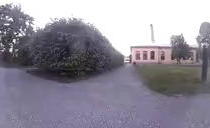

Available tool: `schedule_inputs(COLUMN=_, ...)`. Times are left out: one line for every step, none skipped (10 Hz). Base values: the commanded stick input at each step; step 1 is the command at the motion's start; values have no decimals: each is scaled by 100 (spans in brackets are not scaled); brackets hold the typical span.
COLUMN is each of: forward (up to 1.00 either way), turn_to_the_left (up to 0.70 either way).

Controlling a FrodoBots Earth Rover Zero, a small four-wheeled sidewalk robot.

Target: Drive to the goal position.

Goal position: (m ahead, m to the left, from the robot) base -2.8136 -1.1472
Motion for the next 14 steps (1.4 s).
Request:
schedule_inputs(forward=0, turn_to_the_left=-45)
schedule_inputs(forward=0, turn_to_the_left=-45)
schedule_inputs(forward=0, turn_to_the_left=-45)
schedule_inputs(forward=0, turn_to_the_left=-45)
schedule_inputs(forward=0, turn_to_the_left=-45)
schedule_inputs(forward=0, turn_to_the_left=-45)
schedule_inputs(forward=0, turn_to_the_left=-45)
schedule_inputs(forward=0, turn_to_the_left=-45)
schedule_inputs(forward=0, turn_to_the_left=-45)
schedule_inputs(forward=0, turn_to_the_left=-45)
schedule_inputs(forward=0, turn_to_the_left=-40)
schedule_inputs(forward=0, turn_to_the_left=0)
schedule_inputs(forward=0, turn_to_the_left=0)
schedule_inputs(forward=0, turn_to_the_left=0)
